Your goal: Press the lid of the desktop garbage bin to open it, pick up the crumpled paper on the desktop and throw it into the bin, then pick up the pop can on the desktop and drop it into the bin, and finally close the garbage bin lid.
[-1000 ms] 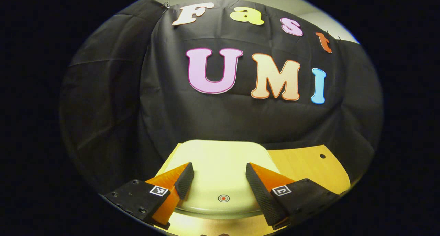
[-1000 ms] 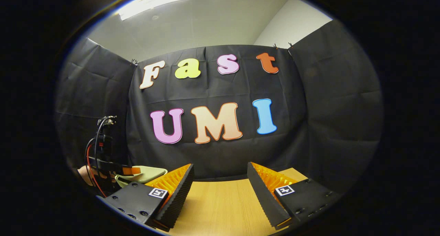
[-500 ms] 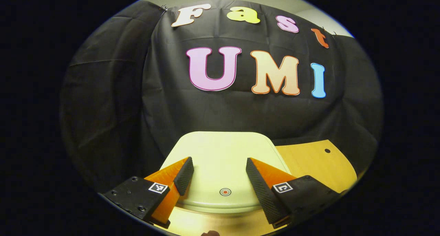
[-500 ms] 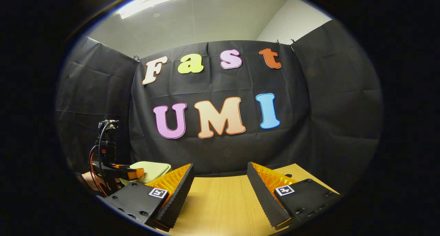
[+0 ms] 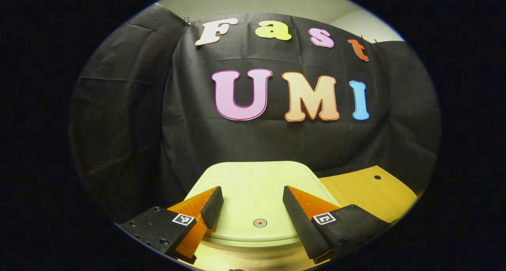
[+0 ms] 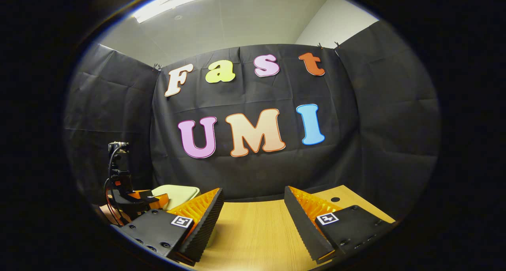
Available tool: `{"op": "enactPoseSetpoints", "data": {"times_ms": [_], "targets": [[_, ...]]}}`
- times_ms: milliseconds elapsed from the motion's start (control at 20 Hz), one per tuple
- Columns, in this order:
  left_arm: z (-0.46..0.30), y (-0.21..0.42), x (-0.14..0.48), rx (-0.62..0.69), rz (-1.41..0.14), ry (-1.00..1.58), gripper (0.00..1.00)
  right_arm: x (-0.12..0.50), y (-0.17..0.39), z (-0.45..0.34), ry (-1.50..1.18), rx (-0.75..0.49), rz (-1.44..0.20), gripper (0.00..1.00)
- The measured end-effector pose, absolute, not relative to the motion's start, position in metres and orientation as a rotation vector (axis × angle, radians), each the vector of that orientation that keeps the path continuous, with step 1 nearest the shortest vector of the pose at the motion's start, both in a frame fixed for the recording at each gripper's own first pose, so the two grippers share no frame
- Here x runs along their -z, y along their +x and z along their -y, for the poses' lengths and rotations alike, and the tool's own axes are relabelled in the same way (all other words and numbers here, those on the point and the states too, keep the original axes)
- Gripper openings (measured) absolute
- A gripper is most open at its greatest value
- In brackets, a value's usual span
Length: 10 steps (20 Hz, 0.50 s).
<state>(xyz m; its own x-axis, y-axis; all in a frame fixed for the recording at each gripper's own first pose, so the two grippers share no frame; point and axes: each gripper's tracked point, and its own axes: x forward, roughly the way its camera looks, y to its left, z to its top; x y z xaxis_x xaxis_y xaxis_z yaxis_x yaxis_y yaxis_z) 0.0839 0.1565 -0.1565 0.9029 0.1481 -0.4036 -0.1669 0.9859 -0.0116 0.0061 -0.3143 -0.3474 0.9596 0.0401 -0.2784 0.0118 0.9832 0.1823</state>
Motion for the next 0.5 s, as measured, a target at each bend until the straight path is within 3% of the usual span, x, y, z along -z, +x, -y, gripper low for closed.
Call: {"op": "enactPoseSetpoints", "data": {"times_ms": [200,500], "targets": [[-0.154,0.077,0.151,-0.195,-0.412,-0.039,0.94,0.342,0.007,0.323,0.179,0.001,-0.272,0.97],[-0.112,0.060,0.085,-0.164,-0.258,-0.045,0.92,0.340,0.006,0.339,0.175,0.028,-0.265,0.97]]}}
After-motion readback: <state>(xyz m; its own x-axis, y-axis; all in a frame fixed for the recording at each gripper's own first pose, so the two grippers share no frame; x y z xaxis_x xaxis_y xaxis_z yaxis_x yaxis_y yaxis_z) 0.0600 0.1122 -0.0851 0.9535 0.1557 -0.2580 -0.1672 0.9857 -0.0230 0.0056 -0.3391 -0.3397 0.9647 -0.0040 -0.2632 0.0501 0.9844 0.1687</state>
